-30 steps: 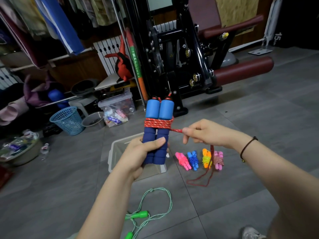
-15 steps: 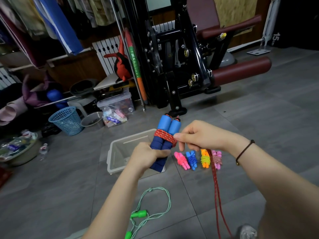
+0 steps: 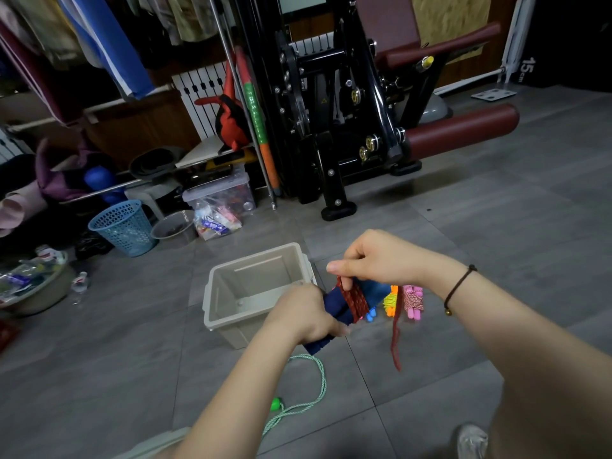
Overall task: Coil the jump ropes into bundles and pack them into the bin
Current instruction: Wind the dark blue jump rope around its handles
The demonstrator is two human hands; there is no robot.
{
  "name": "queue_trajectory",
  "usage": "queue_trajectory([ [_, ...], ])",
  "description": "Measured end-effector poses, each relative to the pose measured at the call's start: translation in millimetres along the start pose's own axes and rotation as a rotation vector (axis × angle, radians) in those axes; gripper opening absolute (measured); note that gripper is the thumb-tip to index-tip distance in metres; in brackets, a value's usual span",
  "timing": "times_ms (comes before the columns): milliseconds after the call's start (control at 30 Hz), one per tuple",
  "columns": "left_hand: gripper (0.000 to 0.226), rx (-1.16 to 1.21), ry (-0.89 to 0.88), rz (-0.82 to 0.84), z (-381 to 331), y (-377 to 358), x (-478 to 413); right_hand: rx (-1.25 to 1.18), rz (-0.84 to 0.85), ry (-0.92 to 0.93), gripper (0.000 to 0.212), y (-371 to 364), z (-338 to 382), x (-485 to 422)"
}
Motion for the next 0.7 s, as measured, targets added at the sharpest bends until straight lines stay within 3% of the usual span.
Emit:
queue_trajectory([
  [300,0.041,-0.025,-0.071,0.033,3.5,2.2,9.1,-0.014,0.051,0.002,0.021,-6.3,-2.2,-1.8],
  [500,0.041,0.004,-0.063,0.080,7.0,-1.8,10.5,0.455,-0.072,0.194,0.034,-4.8,10.5,-2.6],
  [700,0.040,0.069,-0.015,0.100,14.6,-3.2,6.0,0.668,-0.138,0.285,0.039,-2.9,22.7,0.8],
])
Point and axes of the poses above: each hand's wrist, its own x-axis away from the middle knuckle, its own y-axis out of the back of the hand, z = x × y, the point moved 6 cm from there along -x, towards the middle knuckle, and after that the axes turned 10 degrees about -x, right-handed, at the moved point
